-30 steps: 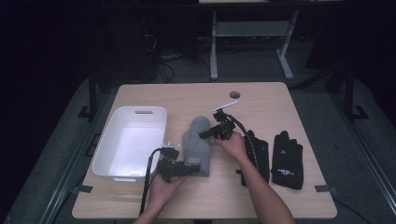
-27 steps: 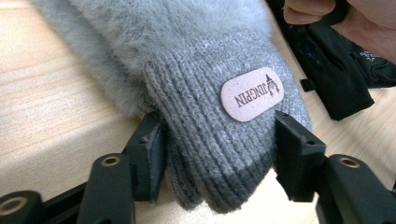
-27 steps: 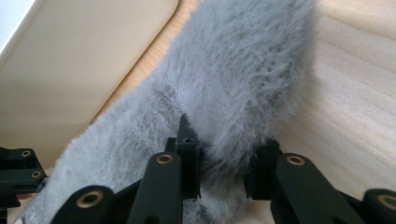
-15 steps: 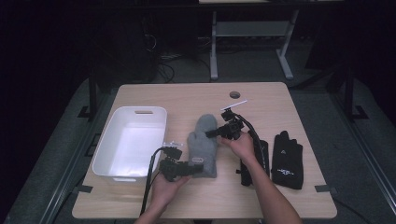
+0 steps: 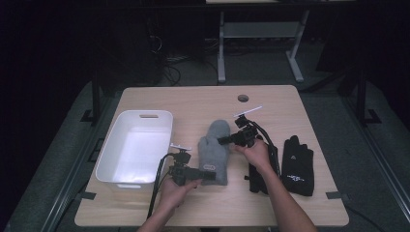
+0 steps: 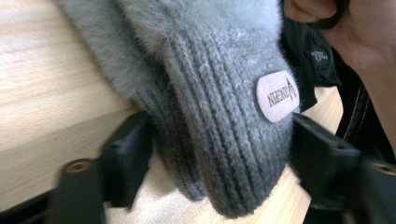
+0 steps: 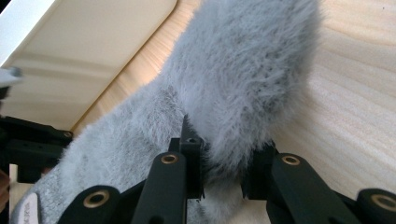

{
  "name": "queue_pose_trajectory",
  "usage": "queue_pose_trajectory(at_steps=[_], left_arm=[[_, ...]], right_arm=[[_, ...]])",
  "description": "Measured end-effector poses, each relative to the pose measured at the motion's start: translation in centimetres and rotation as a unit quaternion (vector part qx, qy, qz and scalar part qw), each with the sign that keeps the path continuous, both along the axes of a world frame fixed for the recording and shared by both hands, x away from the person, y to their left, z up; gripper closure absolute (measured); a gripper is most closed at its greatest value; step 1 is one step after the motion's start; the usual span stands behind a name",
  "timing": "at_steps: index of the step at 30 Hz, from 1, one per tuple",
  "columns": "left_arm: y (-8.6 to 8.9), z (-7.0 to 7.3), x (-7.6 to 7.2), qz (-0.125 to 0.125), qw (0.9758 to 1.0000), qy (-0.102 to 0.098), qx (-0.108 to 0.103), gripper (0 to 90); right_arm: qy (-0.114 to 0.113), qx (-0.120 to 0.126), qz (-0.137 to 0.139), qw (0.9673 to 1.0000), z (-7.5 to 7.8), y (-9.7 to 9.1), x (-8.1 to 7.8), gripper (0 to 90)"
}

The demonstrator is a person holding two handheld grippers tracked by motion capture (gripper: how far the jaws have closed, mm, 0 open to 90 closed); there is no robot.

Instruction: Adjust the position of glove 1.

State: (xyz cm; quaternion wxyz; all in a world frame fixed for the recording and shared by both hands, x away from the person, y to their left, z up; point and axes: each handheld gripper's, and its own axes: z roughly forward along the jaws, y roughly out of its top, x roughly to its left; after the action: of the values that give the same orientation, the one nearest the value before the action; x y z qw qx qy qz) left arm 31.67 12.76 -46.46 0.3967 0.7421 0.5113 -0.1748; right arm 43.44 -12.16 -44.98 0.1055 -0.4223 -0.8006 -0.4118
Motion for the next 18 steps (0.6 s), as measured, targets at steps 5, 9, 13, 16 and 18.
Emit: queue_pose_trajectory(at_steps=[5, 9, 13, 16, 18], left_arm=[[-0.1, 0.0, 0.2, -0.014, 0.9998, 0.001, -0.010, 48.7], [-0.2, 0.3, 0.1, -0.020, 0.9996, -0.017, -0.008, 53.6], [-0.3, 0.6, 0.1, -0.029, 0.9993, -0.023, -0.008, 55.9], [-0.4, 1.1, -0.1, -0.035, 0.9988, -0.034, -0.006, 56.1], [-0.3, 1.5, -0.1, -0.041, 0.9985, -0.036, -0.006, 56.1]], right_arm=[[-0.004, -0.006, 0.000, 1.0000, 0.3, 0.1, -0.2, 74.3], [-0.013, -0.008, 0.000, 0.9999, 1.0, 0.2, -0.4, 74.7], [-0.021, -0.007, -0.005, 0.9997, 1.8, 0.0, -0.8, 75.1], [-0.025, -0.004, -0.007, 0.9997, 2.5, -0.2, -1.0, 75.3], [-0.027, -0.002, -0.007, 0.9996, 2.9, -0.5, -1.2, 75.3]])
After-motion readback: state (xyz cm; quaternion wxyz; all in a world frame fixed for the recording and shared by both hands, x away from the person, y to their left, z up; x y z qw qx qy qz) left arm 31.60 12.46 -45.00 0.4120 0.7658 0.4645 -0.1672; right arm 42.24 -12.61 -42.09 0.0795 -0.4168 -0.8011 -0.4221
